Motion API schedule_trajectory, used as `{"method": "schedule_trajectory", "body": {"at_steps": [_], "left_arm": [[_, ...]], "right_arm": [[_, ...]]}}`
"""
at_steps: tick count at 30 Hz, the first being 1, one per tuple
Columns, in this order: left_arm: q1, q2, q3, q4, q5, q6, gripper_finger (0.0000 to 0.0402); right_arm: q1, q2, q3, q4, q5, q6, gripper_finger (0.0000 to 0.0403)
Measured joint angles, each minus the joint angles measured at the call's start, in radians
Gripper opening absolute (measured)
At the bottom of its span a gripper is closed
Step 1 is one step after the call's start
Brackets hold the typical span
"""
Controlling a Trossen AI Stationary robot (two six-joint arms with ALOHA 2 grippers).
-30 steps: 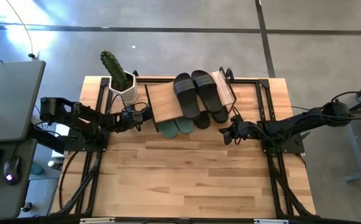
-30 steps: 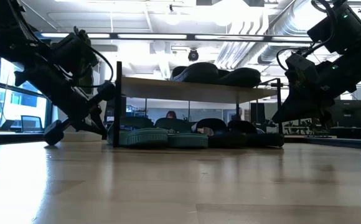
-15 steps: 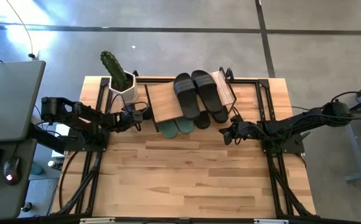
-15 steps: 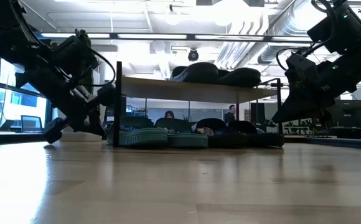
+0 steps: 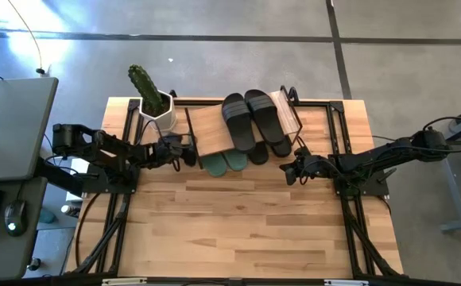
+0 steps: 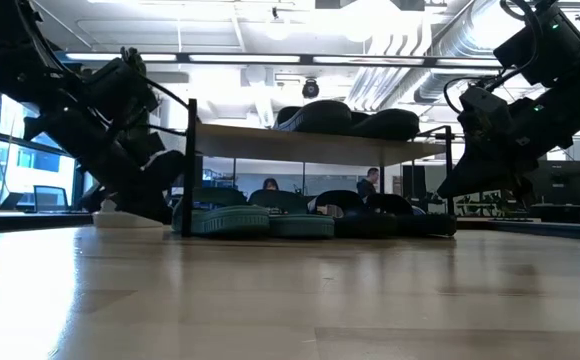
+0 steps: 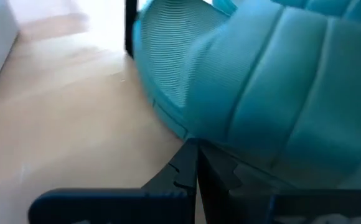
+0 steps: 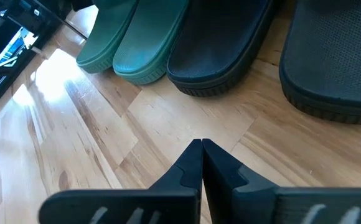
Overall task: Pick and place slides into the shelf
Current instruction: Adjust the slippers under the shelf
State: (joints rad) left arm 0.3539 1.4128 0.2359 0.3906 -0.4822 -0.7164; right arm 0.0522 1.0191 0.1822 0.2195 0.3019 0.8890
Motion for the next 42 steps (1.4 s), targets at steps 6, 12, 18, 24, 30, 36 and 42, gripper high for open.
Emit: {"method": "schedule_trajectory", "body": {"at_steps": [6,12,18,24,30,36,42], "left_arm": [[0.000,0.000,0.000,0.003,0.033,0.242,0.0000],[0.000,0.000,0.000,0.015,0.071,0.462,0.0000],[0.000,0.000,0.014,0.027,0.002,0.492,0.0000],[0.001,0.058,0.063,0.027,-0.029,0.549,0.0000],[0.001,0.164,0.111,0.028,0.022,0.552,0.0000],[0.001,0.174,0.125,0.024,0.009,0.529,0.0000],[0.000,0.167,0.125,0.018,0.002,0.505,0.0000]], "right_arm": [[0.000,0.000,0.000,0.000,-0.004,0.000,0.0000],[0.000,0.000,0.000,0.000,-0.005,0.000,0.0000],[0.000,0.000,0.000,0.000,0.000,0.000,0.0000],[0.000,0.000,0.000,-0.001,0.002,0.000,0.0000],[0.000,0.000,0.000,-0.005,0.002,0.001,0.0000],[0.000,0.000,0.000,-0.005,0.002,0.004,0.0000],[0.000,0.000,0.000,-0.005,0.002,0.002,0.0000]]}}
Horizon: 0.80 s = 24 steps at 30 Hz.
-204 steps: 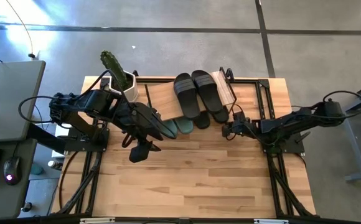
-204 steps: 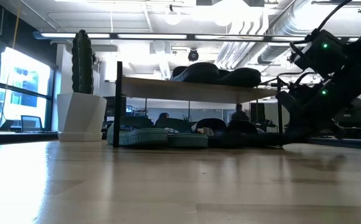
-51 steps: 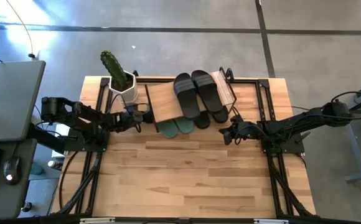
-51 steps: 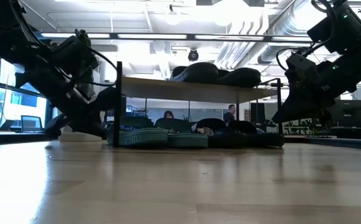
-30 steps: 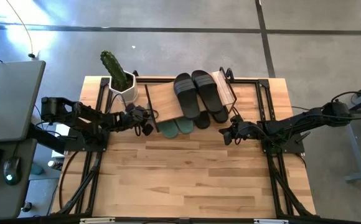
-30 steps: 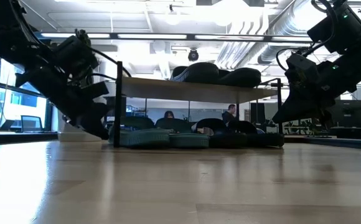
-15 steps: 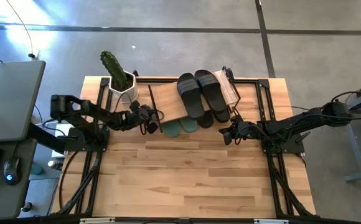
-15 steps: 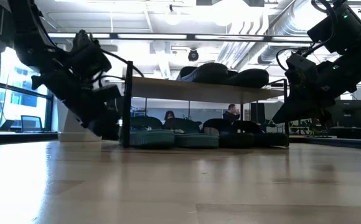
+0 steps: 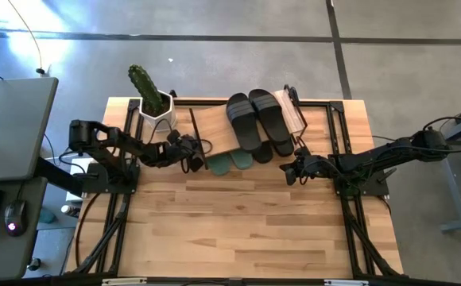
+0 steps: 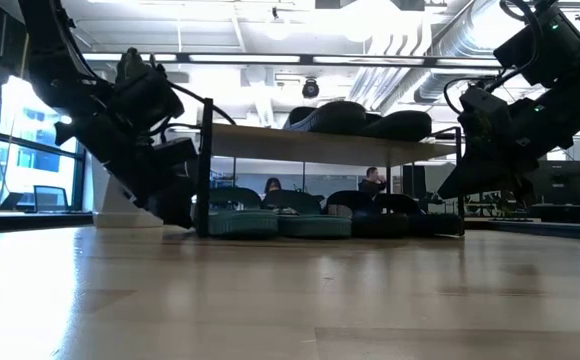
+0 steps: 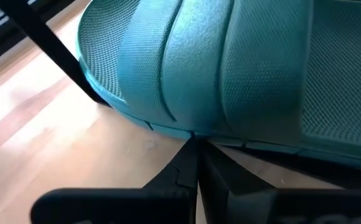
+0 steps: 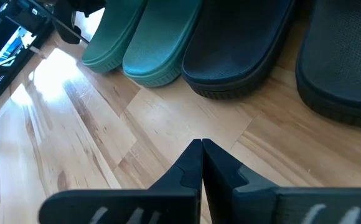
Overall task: Pick and place slides into the shelf
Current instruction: Adjust the slippers under the shelf, then return to Home Position
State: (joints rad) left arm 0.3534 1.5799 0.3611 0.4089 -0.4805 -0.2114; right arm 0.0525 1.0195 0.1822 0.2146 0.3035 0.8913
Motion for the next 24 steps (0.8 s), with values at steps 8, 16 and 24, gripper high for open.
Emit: {"method": "schedule_trajectory", "body": {"at_steps": [8,16,24], "left_arm": [[0.000,-0.002,0.002,-0.046,-0.003,-0.059,0.0000],[0.000,-0.105,0.001,-0.177,-0.010,-0.088,0.0000],[0.000,-0.263,0.001,-0.454,-0.003,-0.173,0.0000]], "right_arm": [[0.000,0.000,0.000,0.000,0.000,0.001,0.0000],[0.000,0.000,0.000,0.000,0.000,0.000,0.0000],[0.000,0.000,0.000,-0.005,-0.001,-0.002,0.0000]]}}
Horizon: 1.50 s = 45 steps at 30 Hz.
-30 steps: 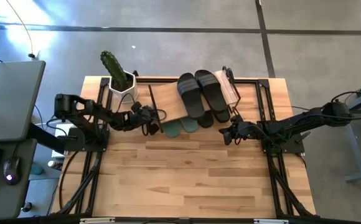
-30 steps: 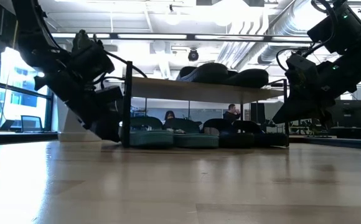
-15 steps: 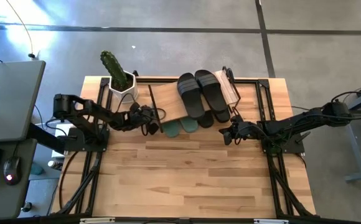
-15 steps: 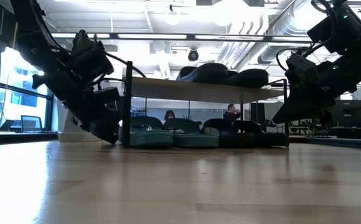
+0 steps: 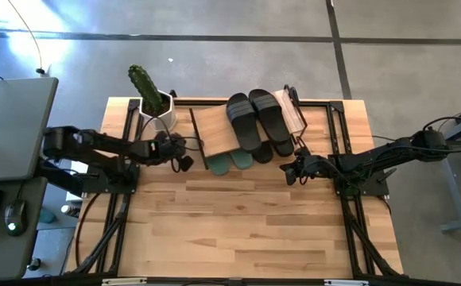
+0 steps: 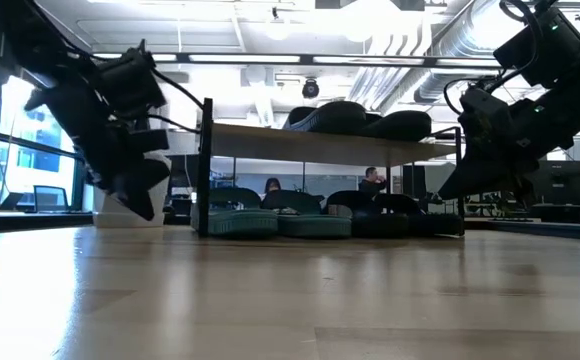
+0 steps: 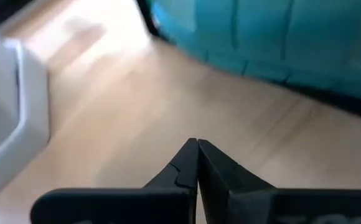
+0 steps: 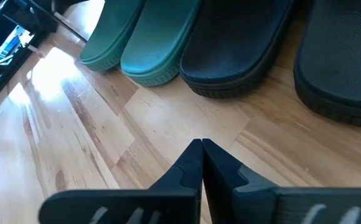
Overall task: Pick and place slides into the shelf
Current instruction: Return to Home Position
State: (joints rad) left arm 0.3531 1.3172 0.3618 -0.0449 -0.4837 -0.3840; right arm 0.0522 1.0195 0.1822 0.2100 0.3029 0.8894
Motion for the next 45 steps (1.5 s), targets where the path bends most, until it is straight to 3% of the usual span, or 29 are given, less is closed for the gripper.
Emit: {"method": "schedule_trajectory", "body": {"at_steps": [5,12,20,25,32,41,45], "left_arm": [[-0.018,-0.102,0.000,-0.134,0.031,-0.078,0.0000],[-0.127,-0.280,0.000,-0.209,0.030,-0.182,0.0000],[-0.288,-0.470,0.000,-0.136,0.065,-0.200,0.0000],[-0.370,-0.570,0.000,0.065,0.125,-0.199,0.0000],[-0.406,-0.650,0.000,0.325,0.213,-0.022,0.0000],[-0.405,-0.787,0.000,0.415,0.494,0.064,0.0000],[-0.405,-0.888,0.000,0.385,0.559,0.065,0.0000]], "right_arm": [[0.000,0.000,0.000,-0.003,0.000,0.000,0.0000],[0.000,0.000,0.000,-0.003,-0.024,0.000,0.0000],[0.000,-0.002,0.000,-0.003,-0.119,0.029,0.0000],[0.000,-0.042,0.000,0.064,-0.263,0.053,0.0000],[0.000,-0.210,0.063,0.163,-0.417,-0.002,0.0000],[0.000,-0.493,0.353,-0.059,-0.358,-0.326,0.0000],[0.000,-0.633,0.365,-0.091,-0.338,-0.418,0.0000]]}}
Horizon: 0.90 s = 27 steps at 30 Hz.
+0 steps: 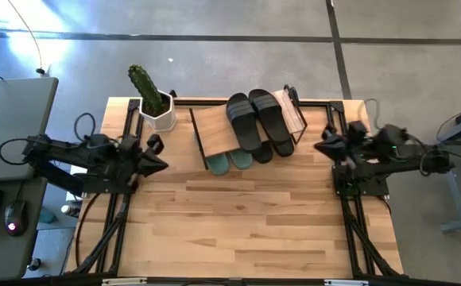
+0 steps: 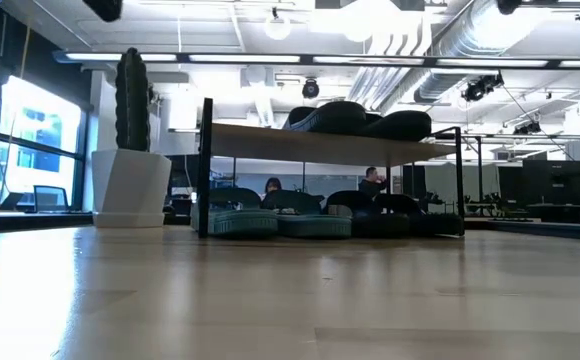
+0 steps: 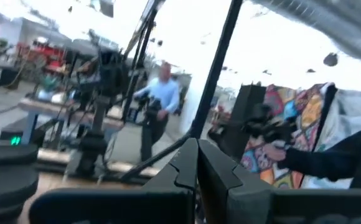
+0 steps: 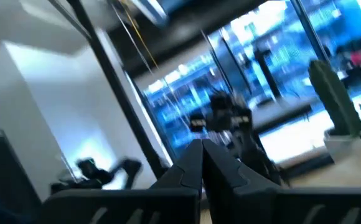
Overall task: Pick and place slides into the shelf
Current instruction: Return to Home Position
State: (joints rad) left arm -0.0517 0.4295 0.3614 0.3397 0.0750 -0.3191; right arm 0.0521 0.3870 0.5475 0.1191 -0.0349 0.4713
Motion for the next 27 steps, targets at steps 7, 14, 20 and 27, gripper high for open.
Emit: {"method": "schedule_trajectory", "body": {"at_steps": [7,14,20,27], "left_arm": [[0.000,-0.200,0.000,-0.141,-0.034,-0.002,0.0000],[-0.001,-0.373,0.000,-0.266,-0.093,0.017,0.0000],[-0.001,-0.423,-0.019,-0.313,-0.112,0.016,0.0000],[-0.001,-0.421,-0.075,-0.251,-0.112,-0.011,0.0000]], "right_arm": [[0.001,-0.237,-0.232,0.213,0.012,0.112,0.0000],[0.001,-0.329,-0.389,0.293,0.061,0.134,0.0000],[0.001,-0.365,-0.460,0.357,0.089,0.134,0.0000],[0.001,-0.368,-0.482,0.341,0.102,0.142,0.0000]]}}
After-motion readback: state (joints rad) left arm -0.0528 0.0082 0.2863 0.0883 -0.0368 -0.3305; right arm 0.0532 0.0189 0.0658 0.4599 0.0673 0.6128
